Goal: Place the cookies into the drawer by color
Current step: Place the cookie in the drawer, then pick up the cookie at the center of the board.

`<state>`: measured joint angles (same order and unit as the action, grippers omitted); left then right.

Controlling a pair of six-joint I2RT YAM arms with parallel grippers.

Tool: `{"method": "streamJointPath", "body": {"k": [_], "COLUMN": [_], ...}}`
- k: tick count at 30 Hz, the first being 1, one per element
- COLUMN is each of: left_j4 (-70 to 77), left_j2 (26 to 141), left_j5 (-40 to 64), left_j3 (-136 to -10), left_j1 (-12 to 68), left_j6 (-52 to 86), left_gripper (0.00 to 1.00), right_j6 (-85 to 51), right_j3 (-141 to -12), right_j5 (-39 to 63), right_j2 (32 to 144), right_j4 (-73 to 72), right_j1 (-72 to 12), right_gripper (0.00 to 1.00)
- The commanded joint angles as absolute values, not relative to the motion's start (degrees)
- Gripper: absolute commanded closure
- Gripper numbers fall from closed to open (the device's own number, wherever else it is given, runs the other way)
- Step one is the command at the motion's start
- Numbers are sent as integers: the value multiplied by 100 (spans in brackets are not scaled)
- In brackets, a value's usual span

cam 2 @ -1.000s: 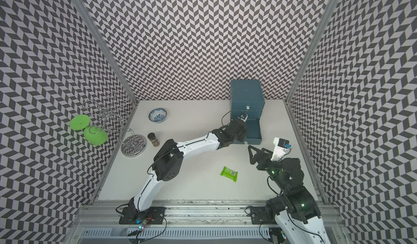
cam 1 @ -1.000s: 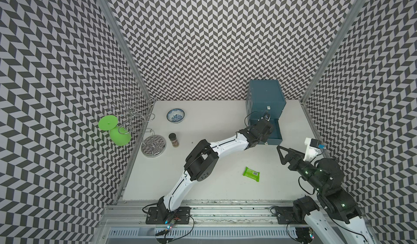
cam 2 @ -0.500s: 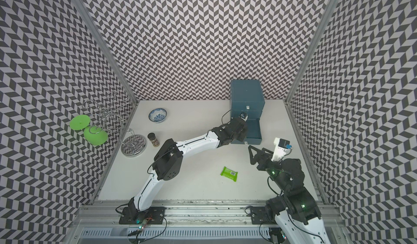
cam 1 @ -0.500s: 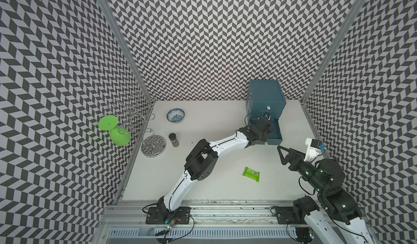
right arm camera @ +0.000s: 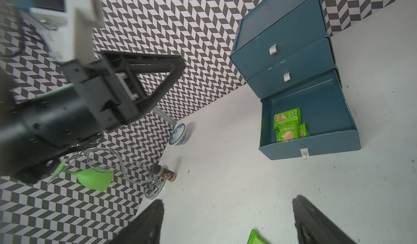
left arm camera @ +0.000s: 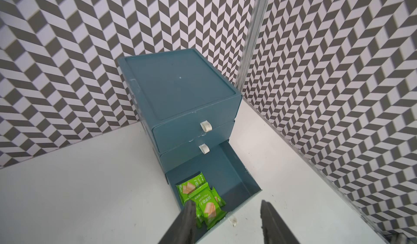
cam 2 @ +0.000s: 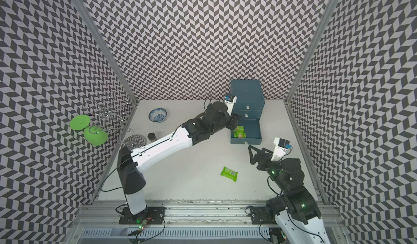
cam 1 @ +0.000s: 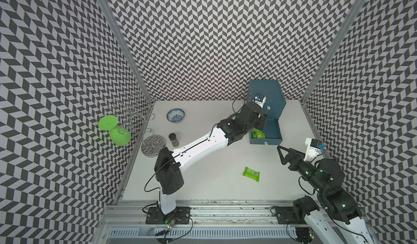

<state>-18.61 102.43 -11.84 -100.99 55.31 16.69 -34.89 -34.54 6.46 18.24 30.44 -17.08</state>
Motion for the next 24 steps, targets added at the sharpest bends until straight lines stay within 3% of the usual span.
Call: {"method": "streamJointPath", "body": {"k": [1,12,24], "left_j4": [-1815,-2182,-3865], "left_j2": [9467,6092,3389], "left_j5": [-993,-971,-1433], "left_j3": [-9317,-6439,-4958], "left_j1": [5524,5518,5511], "left_j6": [1933,2499,3130], "left_gripper": [49,47,27], "right_j6": [-3361,-3197,-3216], "right_j3": [-3553,-3532,-3136], "right_j5": [669,828,1420], "right_j2": [1929,2324,3131], "right_j4": [2862,2940,2344], "right_j1": [-1697,-1697,-1697], "right_gripper": [10,10,10]}}
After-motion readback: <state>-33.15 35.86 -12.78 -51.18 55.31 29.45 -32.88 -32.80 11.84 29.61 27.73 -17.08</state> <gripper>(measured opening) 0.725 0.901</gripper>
